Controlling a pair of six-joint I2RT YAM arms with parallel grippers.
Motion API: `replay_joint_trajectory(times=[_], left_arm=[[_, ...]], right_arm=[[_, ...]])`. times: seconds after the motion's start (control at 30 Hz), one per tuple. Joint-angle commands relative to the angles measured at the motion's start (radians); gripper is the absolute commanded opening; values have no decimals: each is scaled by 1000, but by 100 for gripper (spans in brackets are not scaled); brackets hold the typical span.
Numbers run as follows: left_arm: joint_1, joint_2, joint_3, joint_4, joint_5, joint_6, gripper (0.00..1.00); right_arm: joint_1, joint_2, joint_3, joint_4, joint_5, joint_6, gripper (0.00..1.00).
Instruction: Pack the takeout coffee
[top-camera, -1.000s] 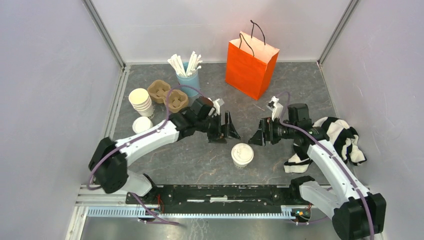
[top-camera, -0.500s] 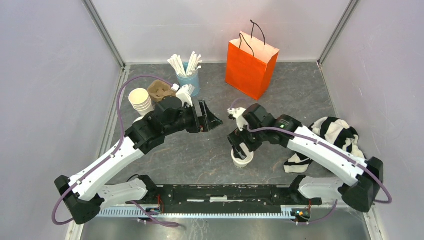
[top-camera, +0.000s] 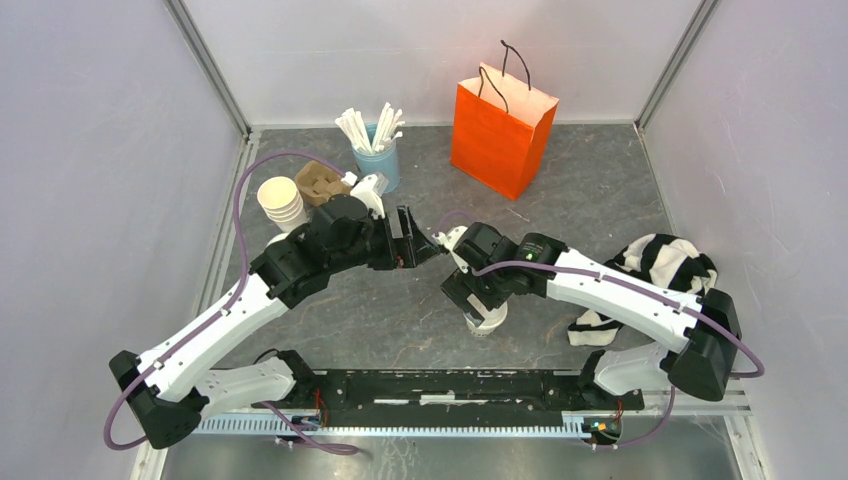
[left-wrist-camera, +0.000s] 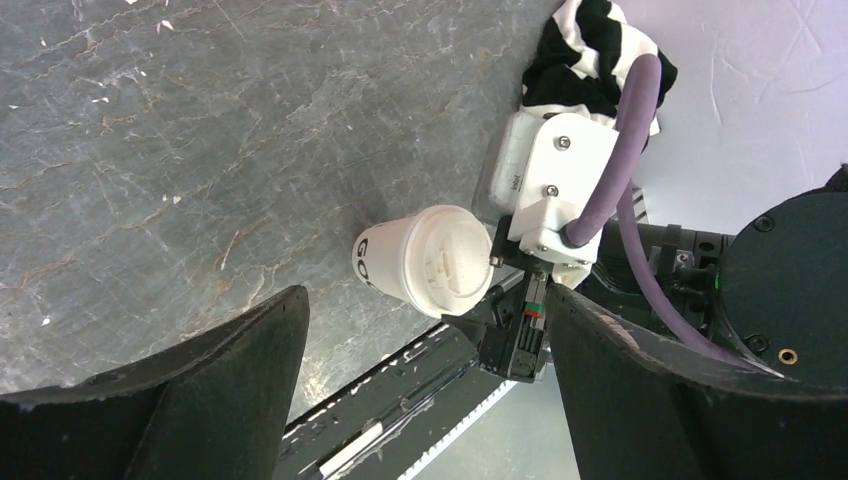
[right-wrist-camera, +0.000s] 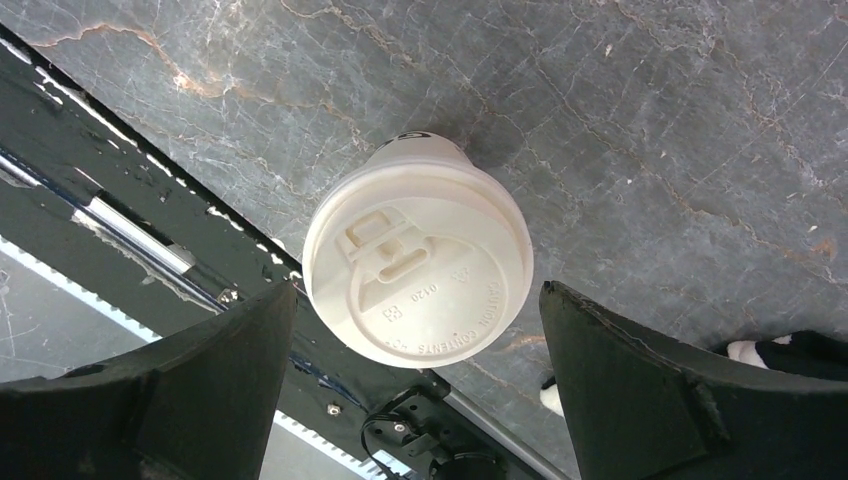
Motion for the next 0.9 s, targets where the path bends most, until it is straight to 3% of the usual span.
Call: replay_joint_trajectory(times=[0.0, 0.67, 0.87], left_arm=[[3, -11, 44, -8, -23, 64, 94], [6, 41, 77, -18, -5, 85, 94], [8, 58, 91, -19, -4, 86, 94]], right_arm=[[5, 9, 26, 20, 28, 13, 98], [2, 26, -35, 68, 26, 31, 98], [-6, 14, -44, 68, 34, 26, 92]])
